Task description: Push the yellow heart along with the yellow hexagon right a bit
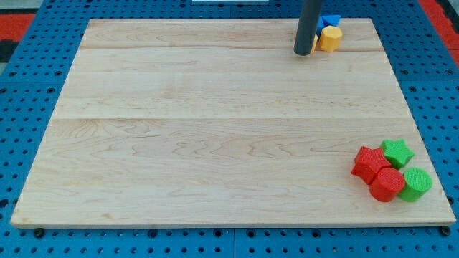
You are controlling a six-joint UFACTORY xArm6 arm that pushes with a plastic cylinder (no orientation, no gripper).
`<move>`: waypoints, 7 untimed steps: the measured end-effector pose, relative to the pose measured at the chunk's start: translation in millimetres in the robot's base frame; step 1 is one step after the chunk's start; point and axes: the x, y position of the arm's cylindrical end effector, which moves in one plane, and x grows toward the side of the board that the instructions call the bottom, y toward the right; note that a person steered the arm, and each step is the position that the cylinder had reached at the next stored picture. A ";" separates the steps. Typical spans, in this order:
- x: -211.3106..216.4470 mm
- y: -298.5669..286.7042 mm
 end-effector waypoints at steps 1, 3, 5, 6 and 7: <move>-0.1 6.1; -0.1 10.4; -0.2 -13.0; -3.3 -27.8; -11.4 -18.4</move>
